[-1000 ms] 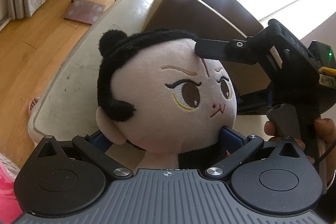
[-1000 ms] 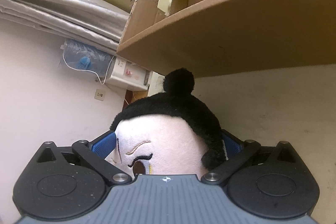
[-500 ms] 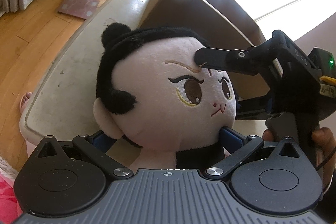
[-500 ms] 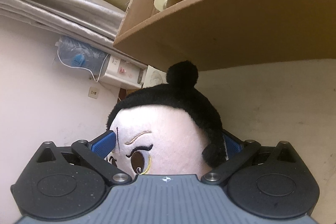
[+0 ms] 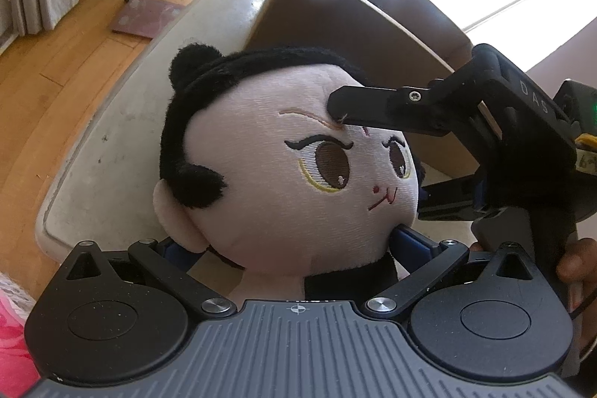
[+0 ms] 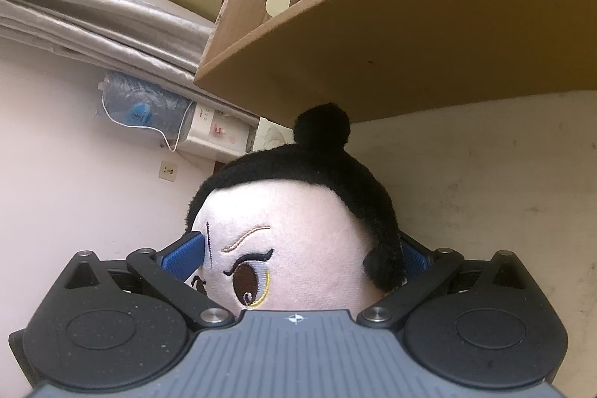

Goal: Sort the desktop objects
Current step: 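Lift the plush doll with the left gripper while the right gripper steadies its head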

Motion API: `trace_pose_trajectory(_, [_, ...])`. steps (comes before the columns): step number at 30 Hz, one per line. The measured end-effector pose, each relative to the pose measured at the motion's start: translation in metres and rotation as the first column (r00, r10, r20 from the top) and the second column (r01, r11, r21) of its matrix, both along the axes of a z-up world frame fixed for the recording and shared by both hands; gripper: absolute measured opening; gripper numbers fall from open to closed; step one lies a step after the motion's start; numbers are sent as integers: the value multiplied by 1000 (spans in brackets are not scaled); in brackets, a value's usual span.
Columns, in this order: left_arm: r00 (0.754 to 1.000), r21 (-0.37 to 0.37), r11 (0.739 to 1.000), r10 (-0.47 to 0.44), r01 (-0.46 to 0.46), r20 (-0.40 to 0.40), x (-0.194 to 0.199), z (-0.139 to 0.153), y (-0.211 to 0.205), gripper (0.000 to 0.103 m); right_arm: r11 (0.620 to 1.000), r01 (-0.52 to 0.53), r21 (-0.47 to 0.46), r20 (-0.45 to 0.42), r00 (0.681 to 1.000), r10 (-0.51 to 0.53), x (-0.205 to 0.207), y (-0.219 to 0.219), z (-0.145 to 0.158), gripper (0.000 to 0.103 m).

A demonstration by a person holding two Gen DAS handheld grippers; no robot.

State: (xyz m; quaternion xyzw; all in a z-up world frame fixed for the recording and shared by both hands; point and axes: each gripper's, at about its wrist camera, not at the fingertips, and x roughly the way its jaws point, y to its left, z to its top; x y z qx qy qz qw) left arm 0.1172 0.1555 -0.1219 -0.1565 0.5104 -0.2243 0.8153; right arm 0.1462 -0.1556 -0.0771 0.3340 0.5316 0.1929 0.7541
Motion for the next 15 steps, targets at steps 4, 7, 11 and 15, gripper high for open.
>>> trace_pose_trajectory(4, [1000, 18, 1000, 0, 0, -1, -4, 5, -2, 103, 1000, 0, 16, -14, 1000, 0, 1, -3, 2, 103])
trace_pose_trajectory(7, [1000, 36, 999, 3, -3, -2, -7, 9, -6, 103, 999, 10, 34, -16, 1000, -10, -2, -6, 1, 103])
trace_pose_trajectory(11, [1000, 65, 998, 5, -5, 3, -12, 16, -12, 103, 998, 15, 59, -20, 1000, -14, -8, -11, 2, 103])
trace_pose_trajectory(15, [1000, 79, 997, 11, -12, 13, -19, 24, -13, 103, 997, 10, 73, -8, 1000, -10, -11, -13, 10, 103])
